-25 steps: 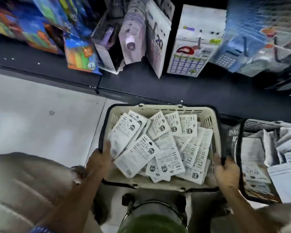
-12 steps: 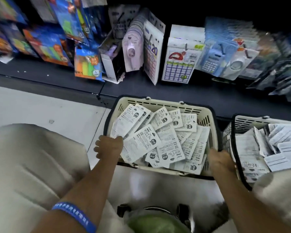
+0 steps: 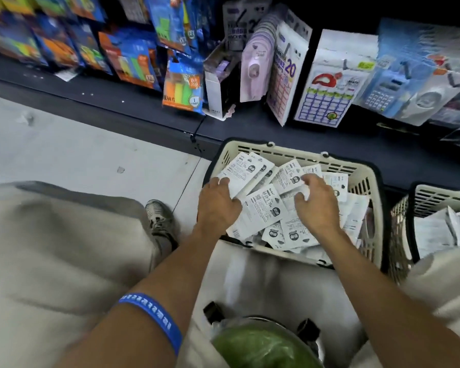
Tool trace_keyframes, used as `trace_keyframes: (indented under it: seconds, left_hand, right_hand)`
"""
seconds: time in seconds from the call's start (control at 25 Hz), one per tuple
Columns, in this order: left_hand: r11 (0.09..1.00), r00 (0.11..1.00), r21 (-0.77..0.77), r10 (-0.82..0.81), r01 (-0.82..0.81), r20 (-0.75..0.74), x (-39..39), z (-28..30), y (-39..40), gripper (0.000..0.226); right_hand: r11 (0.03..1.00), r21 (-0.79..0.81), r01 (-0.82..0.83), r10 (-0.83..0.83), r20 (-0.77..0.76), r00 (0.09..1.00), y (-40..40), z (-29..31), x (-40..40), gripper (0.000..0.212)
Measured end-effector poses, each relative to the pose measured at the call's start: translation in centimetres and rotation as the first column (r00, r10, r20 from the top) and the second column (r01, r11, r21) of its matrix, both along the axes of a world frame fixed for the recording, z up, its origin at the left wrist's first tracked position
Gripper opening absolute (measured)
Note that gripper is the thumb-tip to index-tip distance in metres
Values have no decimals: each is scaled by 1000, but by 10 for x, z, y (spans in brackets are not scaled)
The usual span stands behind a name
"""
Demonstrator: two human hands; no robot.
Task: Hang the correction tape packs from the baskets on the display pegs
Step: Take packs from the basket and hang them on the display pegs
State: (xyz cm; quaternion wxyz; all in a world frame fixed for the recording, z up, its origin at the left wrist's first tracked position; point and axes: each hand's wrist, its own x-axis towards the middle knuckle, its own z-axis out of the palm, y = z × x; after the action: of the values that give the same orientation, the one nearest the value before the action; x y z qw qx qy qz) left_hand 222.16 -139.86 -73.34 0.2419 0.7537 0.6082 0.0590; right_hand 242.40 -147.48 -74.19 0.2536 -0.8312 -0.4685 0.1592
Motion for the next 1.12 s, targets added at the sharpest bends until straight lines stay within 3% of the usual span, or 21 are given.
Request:
trace_keyframes:
  seconds: [0.04, 0.12, 0.24, 0.36, 0.48, 0.56, 0.64, 0.68, 0.76, 0.8, 0.84, 0.96, 1.12]
  left_hand:
    - [998, 999, -27, -50, 50, 4, 4, -1, 12, 58]
    - [989, 997, -133, -62, 67, 43, 10, -7, 35, 60]
    - [954, 991, -298, 79, -45, 105, 26, -30, 67, 64]
    - [942, 993, -319, 115, -102, 20, 60, -37, 78, 64]
    - [962, 998, -269, -52, 44, -25, 83, -32, 82, 59]
    - [949, 986, -283, -160, 143, -38, 84, -28, 88, 61]
    - [921, 967, -308, -256, 238, -18, 72, -26, 95, 68]
    - [904, 951, -309, -308, 294, 4, 63, -27, 98, 72]
    - [881, 919, -272, -394, 388, 35, 46, -28, 102, 75]
    - [879, 909, -238, -416, 412, 38, 40, -29, 103, 73]
    - [881, 904, -212, -426, 424, 39, 36, -30, 106, 72]
    - [888, 912, -218, -409, 406, 33, 34, -27, 105, 78]
    - [866, 870, -87, -491, 493, 46, 44, -8, 87, 103]
  right_hand:
    - [996, -31, -88, 84, -92, 992, 10, -5, -13, 44]
    - [986, -101, -130, 103, -236, 966, 30, -17, -35, 49]
    - [990, -123, 71, -114, -393, 912, 75, -39, -44, 61]
    - [912, -262, 315, -408, -631, 660, 111, -43, -36, 62]
    - [836, -364, 410, -529, -732, 429, 123, -46, -37, 61]
    - [800, -405, 443, -568, -751, 338, 128, -45, -39, 42]
    - [794, -463, 393, -598, -710, 372, 138, -42, -47, 26]
    - [805, -486, 341, -593, -644, 483, 144, -41, -52, 26]
    - [801, -497, 334, -538, -354, 765, 154, -38, -64, 26]
    - [814, -441, 378, -515, -245, 822, 156, -34, -70, 25]
    - [834, -360, 419, -515, -232, 825, 155, -31, -75, 24]
    - [809, -190, 555, -583, -369, 724, 142, -25, -81, 45]
    - [741, 2, 672, -634, -326, 701, 127, 14, -77, 54]
